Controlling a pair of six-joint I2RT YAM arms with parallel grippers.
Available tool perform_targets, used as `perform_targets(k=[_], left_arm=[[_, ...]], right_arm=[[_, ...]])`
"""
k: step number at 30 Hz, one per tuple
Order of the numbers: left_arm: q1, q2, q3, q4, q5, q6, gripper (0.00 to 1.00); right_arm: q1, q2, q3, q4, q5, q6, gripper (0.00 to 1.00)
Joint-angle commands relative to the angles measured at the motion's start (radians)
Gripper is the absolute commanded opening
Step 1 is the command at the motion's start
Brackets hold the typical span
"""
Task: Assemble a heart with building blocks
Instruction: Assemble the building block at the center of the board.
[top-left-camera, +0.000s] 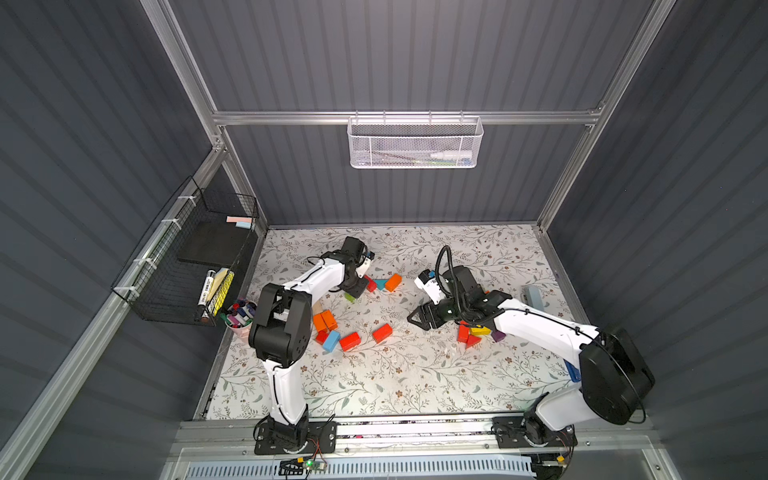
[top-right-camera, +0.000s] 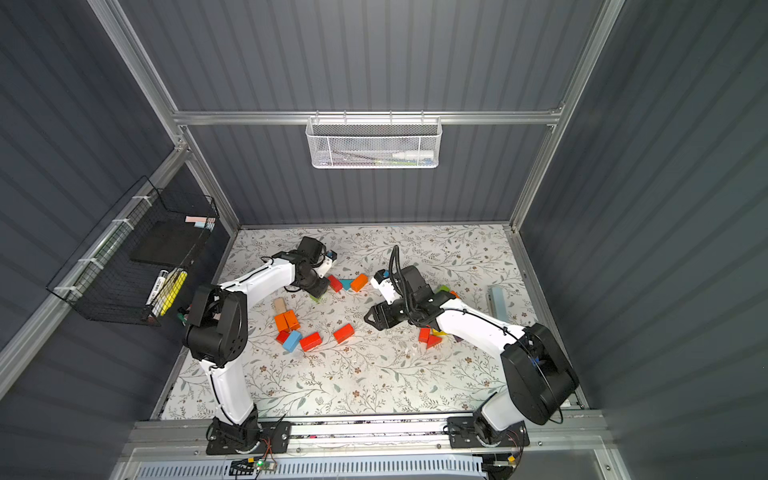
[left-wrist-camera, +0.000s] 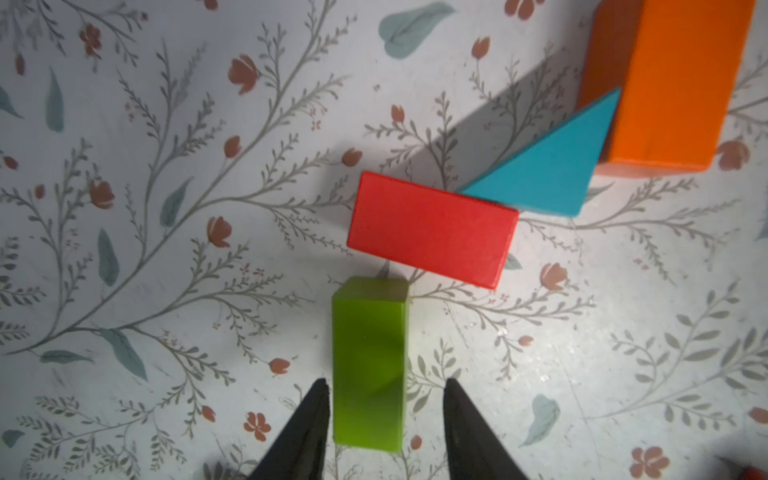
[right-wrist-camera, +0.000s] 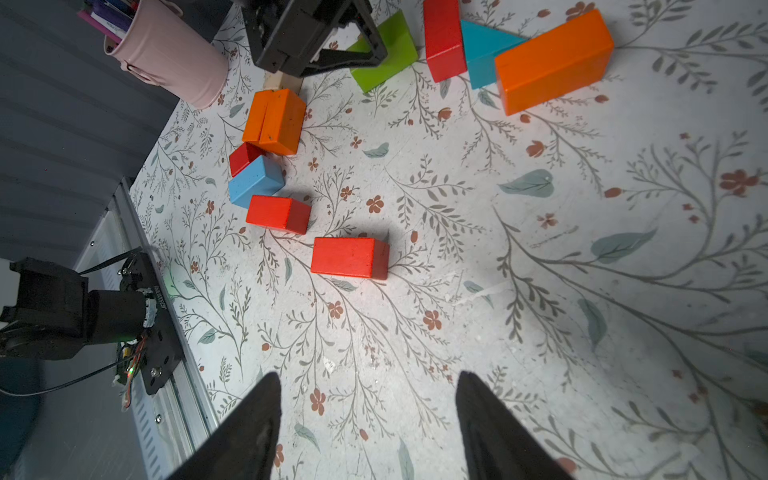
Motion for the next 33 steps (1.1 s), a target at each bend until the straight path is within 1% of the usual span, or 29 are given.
perform_targets(k=[1,5,8,13,17,20,22,24,33], left_arm=[[-0.008,-0.034,-0.028,-0.026,-0.005,-0.005,0.53],[-0.008,-0.046,-0.030,-0.025,-0.035,-0.014,0.61],[-0.008,-0.033,-0.018,-0.031,-0.037,-0.018,0.63],[-0.008,-0.018,-0.009,-0.035,-0.013,-0.019,0.62],[-0.008,-0.002,-0.006,-0.025,0.003,-0.009,0.59],[-0.008,0.018,-0.006,-0.012,-0.009,-0.008,0.54],[-0.008,0.036,0.035,-0.011,-0.016,-0.010,0.51],[-0.008,0.049,0.044,-0.011,-0.019,-0.005,0.47],[-0.007,0.063,0.049,-0.002,-0.036,0.012,0.38]], right_arm=[[-0.002,-0.024,0.012,-0.026,0.000,-0.023,0.69],[-0.002,-0.042,0.004,-0.041,0.017,-0.039,0.69],[-0.002,-0.050,-0.007,-0.044,0.030,-0.044,0.69],[-0.003,-0.059,-0.023,-0.048,0.048,-0.046,0.69],[-0.005,-0.059,-0.027,-0.044,0.051,-0.046,0.69],[-0.004,-0.058,-0.027,-0.041,0.051,-0.046,0.69],[-0.007,-0.057,-0.029,-0.041,0.051,-0.046,0.69],[-0.006,-0.055,-0.029,-0.043,0.053,-0.048,0.69],[-0.012,-0.052,-0.037,-0.042,0.061,-0.048,0.69]])
